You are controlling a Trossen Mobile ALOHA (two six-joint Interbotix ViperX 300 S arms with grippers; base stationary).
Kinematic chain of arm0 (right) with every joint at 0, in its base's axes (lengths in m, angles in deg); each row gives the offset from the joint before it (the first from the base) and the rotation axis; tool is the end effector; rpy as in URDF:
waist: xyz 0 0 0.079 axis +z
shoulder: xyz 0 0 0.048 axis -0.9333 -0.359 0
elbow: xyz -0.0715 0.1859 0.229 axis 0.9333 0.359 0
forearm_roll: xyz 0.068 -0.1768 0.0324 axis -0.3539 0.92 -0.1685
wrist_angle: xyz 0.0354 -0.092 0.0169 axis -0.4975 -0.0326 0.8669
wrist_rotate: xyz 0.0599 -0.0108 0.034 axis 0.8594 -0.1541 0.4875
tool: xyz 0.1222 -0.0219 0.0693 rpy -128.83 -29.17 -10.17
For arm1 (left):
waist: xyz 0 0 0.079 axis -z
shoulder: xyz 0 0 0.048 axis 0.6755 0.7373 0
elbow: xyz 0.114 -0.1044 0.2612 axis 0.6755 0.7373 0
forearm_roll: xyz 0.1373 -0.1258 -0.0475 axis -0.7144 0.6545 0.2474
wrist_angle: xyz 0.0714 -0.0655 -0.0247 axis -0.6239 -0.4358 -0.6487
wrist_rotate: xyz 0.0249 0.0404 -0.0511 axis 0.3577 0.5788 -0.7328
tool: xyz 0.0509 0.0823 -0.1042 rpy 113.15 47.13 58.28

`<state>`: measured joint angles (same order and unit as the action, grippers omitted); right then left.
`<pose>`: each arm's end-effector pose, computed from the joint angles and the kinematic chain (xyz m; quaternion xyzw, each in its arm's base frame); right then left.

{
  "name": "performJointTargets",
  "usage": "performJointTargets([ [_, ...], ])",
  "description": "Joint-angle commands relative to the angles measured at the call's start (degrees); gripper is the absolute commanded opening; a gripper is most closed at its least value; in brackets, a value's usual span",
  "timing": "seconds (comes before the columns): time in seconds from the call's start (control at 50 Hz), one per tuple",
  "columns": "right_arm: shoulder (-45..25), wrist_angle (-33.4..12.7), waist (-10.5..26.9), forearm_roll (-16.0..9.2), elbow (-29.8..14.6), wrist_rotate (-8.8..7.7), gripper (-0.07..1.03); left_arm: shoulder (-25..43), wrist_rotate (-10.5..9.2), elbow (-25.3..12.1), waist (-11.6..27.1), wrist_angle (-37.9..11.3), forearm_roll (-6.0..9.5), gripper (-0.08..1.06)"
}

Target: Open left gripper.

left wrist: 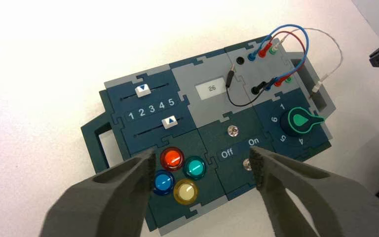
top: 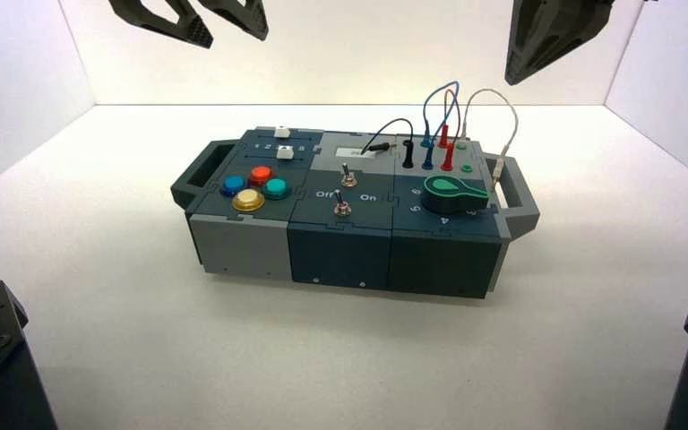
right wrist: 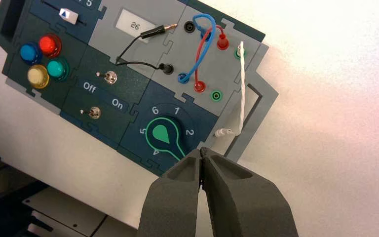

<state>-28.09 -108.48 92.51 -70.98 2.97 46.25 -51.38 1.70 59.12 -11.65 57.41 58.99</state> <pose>0.2383 0.1329 0.1173 -0.0378 0.5885 0.1822 0.7868 0.2398 -0.1784 0.1398 0.0266 0.4355 -0.2743 0.8570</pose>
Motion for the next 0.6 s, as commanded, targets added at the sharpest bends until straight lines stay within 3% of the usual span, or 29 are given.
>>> performJointTargets([
  [0.02, 0.8, 0.2, -0.2, 0.0, -1.5, -0.09, -0.02, -0.4, 0.26, -2.3, -0.3, 0.7, -0.09, 0.99],
  [0.6, 1.3, 0.3, -0.2, 0.0, -0.9, -0.09, -0.02, -0.2, 0.88, -2.7, -0.3, 1.3, -0.09, 0.99],
])
